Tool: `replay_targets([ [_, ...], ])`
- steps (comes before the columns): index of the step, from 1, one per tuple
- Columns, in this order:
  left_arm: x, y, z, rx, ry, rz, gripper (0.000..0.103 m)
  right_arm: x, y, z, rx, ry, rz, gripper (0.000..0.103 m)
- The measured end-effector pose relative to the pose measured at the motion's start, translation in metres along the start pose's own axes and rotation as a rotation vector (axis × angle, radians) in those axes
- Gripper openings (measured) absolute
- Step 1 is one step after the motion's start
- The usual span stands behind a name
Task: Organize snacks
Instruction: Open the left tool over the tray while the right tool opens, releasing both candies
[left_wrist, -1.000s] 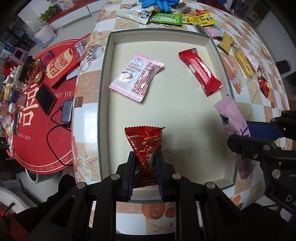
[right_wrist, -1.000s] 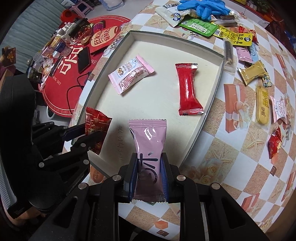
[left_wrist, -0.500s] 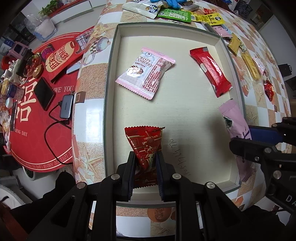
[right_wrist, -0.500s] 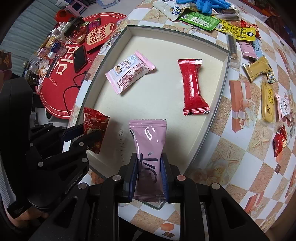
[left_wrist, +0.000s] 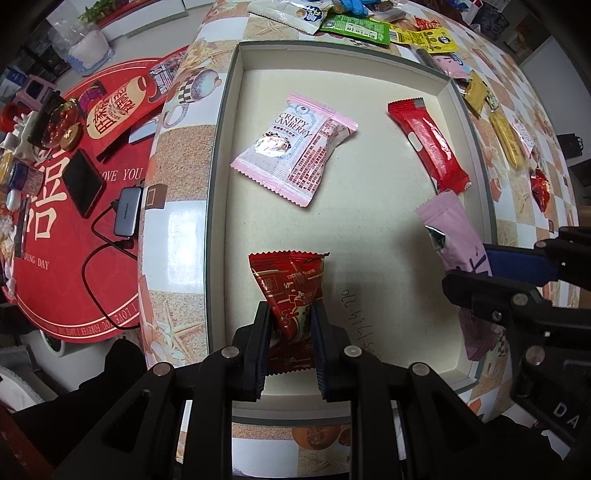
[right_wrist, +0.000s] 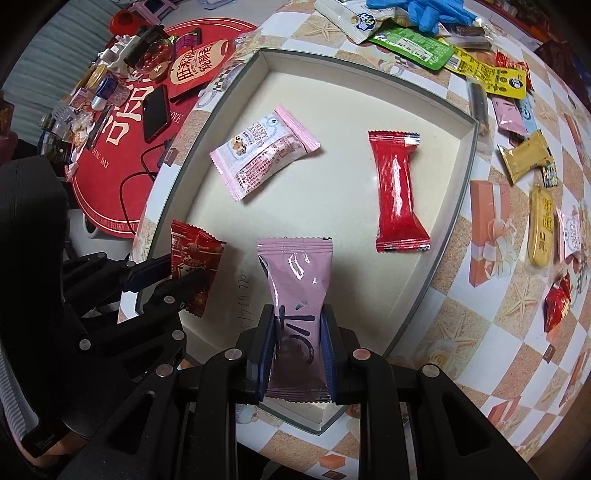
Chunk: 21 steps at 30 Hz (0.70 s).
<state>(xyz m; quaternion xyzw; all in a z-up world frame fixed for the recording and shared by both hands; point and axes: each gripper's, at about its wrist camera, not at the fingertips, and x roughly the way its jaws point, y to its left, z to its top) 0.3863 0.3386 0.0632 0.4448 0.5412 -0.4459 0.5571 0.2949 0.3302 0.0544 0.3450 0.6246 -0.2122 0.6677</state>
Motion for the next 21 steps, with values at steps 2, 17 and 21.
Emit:
replay_targets([
  [2, 0.001, 0.002, 0.002, -0.008, 0.003, -0.008, 0.023, 0.0, 0.0, 0.002, -0.002, 0.001, -0.005, 0.025],
  [17, -0.003, 0.014, 0.021, -0.06, -0.001, -0.103, 0.035, -0.015, -0.003, 0.03, 0.016, -0.053, -0.002, 0.026],
  [21, -0.004, 0.017, 0.018, -0.073, -0.003, -0.109, 0.051, -0.023, -0.013, 0.025, 0.044, -0.083, -0.021, 0.072],
])
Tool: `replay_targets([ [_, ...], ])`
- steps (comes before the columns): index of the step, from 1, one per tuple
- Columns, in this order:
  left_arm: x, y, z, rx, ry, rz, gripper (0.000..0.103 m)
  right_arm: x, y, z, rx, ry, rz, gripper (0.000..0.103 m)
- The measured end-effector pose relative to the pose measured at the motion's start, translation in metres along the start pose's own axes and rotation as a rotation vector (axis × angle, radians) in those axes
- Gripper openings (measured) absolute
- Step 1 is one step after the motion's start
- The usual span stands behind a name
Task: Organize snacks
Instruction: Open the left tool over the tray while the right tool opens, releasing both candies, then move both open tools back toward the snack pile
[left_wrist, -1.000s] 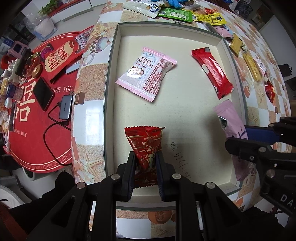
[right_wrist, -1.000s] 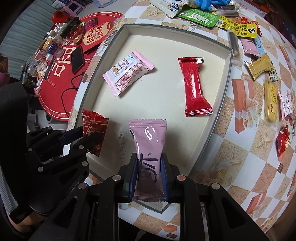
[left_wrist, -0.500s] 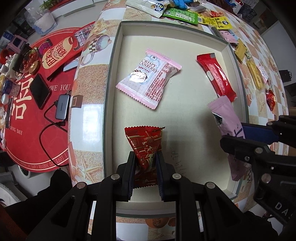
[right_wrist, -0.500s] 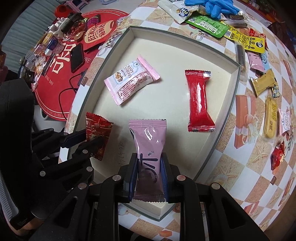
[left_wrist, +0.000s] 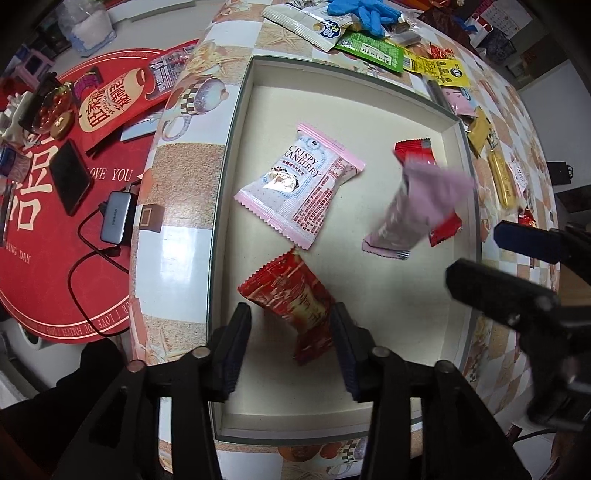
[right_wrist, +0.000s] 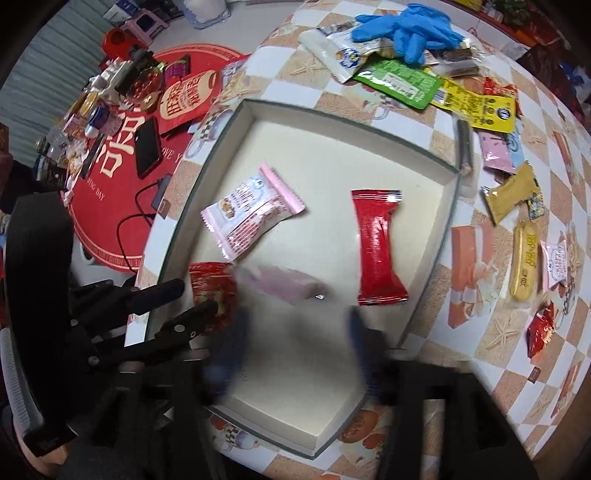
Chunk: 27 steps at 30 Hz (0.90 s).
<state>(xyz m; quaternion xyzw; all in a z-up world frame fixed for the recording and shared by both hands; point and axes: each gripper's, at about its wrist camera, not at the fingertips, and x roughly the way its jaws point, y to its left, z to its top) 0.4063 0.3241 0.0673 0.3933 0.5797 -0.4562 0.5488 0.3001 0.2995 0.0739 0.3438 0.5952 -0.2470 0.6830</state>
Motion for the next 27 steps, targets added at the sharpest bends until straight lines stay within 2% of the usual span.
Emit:
replay_targets([
  [5, -0.002, -0.018, -0.01, 0.038, 0.004, -0.015, 0.053, -0.014, -0.029, -0.017, 0.081, -0.032, 0.009, 0.072],
  [12, 0.002, -0.062, -0.028, 0.124, 0.034, -0.03, 0.054, -0.015, -0.084, -0.061, 0.204, 0.01, -0.042, 0.071],
  [21, 0.003, -0.147, -0.041, 0.296, 0.06, -0.055, 0.058, -0.016, -0.177, -0.142, 0.465, 0.077, -0.094, 0.071],
  [27, 0.006, -0.218, -0.038, 0.368, 0.064, -0.056, 0.059, -0.027, -0.215, -0.176, 0.525, 0.078, -0.083, 0.071],
])
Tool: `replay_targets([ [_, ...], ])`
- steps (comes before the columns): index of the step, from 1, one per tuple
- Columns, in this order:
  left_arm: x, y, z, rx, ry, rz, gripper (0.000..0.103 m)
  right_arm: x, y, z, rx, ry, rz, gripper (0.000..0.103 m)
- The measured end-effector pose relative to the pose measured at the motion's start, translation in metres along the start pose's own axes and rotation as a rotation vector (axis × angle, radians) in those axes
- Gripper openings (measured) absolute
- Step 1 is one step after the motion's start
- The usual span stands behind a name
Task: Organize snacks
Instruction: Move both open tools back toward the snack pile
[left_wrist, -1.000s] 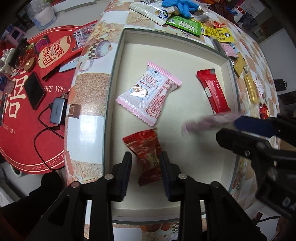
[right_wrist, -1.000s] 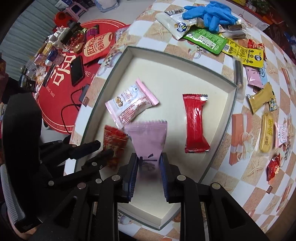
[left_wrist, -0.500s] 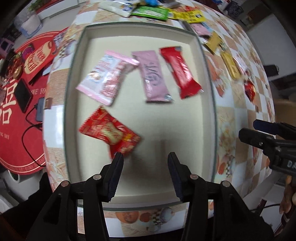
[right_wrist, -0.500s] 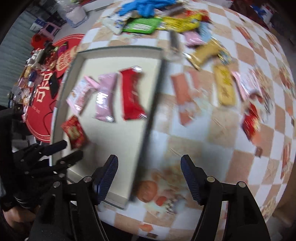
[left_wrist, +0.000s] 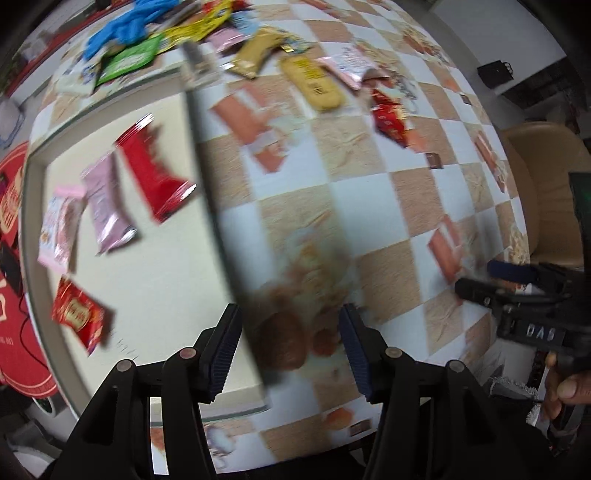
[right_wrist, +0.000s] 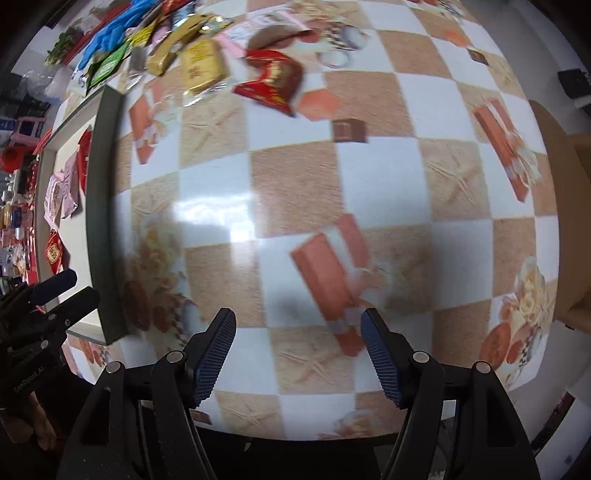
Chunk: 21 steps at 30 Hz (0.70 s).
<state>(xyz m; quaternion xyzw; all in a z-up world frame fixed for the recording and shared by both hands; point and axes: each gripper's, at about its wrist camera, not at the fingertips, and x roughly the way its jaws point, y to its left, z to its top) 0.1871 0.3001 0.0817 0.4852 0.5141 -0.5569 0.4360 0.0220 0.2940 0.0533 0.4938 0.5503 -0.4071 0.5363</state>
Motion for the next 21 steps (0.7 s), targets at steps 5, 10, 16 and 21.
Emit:
replay_targets([
  [5, 0.004, -0.058, 0.048, 0.048, -0.05, 0.001, 0.063, -0.009, -0.045, -0.004, 0.039, -0.004, 0.033, 0.071],
  [10, 0.023, -0.093, 0.105, 0.041, -0.079, 0.032, 0.064, -0.021, -0.087, -0.006, 0.031, -0.018, 0.044, 0.071],
  [16, 0.06, -0.111, 0.155, 0.037, -0.061, 0.116, 0.064, -0.027, -0.124, -0.007, 0.017, -0.022, 0.065, 0.072],
  [21, 0.078, -0.111, 0.168, 0.016, -0.081, 0.139, 0.044, -0.026, -0.133, -0.011, -0.023, -0.027, 0.057, 0.071],
])
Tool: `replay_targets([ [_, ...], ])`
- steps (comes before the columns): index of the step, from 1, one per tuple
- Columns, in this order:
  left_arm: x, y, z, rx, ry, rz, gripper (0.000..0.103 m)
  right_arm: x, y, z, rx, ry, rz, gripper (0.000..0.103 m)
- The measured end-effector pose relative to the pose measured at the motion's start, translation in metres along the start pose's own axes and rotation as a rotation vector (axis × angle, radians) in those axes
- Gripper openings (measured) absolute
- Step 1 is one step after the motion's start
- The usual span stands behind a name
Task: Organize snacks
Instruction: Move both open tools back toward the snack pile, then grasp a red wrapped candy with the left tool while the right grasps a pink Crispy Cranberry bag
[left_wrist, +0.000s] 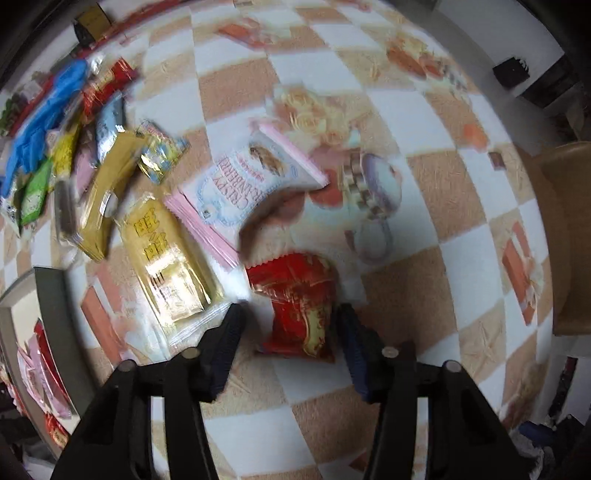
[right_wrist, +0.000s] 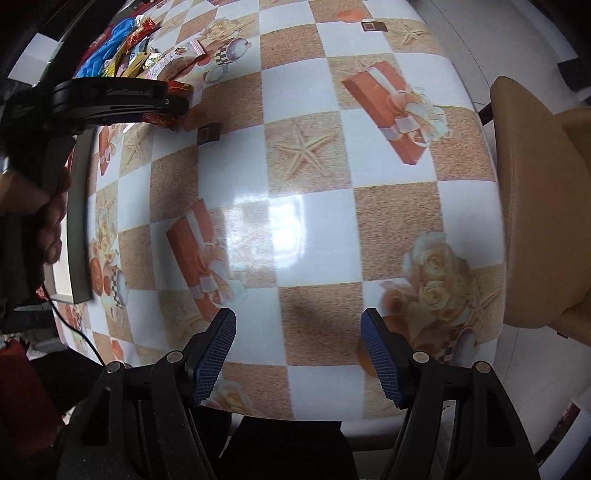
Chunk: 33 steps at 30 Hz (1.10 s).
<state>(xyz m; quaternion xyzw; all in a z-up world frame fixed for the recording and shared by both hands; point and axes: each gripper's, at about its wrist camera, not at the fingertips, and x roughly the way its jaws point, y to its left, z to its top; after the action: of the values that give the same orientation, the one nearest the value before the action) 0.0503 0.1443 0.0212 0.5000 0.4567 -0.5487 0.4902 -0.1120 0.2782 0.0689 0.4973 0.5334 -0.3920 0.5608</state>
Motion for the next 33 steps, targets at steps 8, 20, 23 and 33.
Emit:
replay_targets([
  [8, -0.005, 0.031, -0.027, -0.079, 0.004, -0.018, 0.028, 0.004, 0.006, 0.02, -0.083, -0.015, -0.008, 0.071],
  [20, -0.011, 0.064, -0.109, -0.144, 0.06, -0.011, 0.028, 0.002, 0.163, 0.148, -0.893, -0.191, -0.227, 0.071],
  [23, -0.011, 0.066, -0.114, -0.125, 0.065, -0.01, 0.028, 0.019, 0.201, 0.168, -1.136, -0.225, -0.336, 0.071],
  [33, -0.005, 0.078, -0.114, -0.131, 0.08, -0.047, 0.029, 0.073, 0.245, 0.183, -1.525, -0.084, -0.345, 0.071],
])
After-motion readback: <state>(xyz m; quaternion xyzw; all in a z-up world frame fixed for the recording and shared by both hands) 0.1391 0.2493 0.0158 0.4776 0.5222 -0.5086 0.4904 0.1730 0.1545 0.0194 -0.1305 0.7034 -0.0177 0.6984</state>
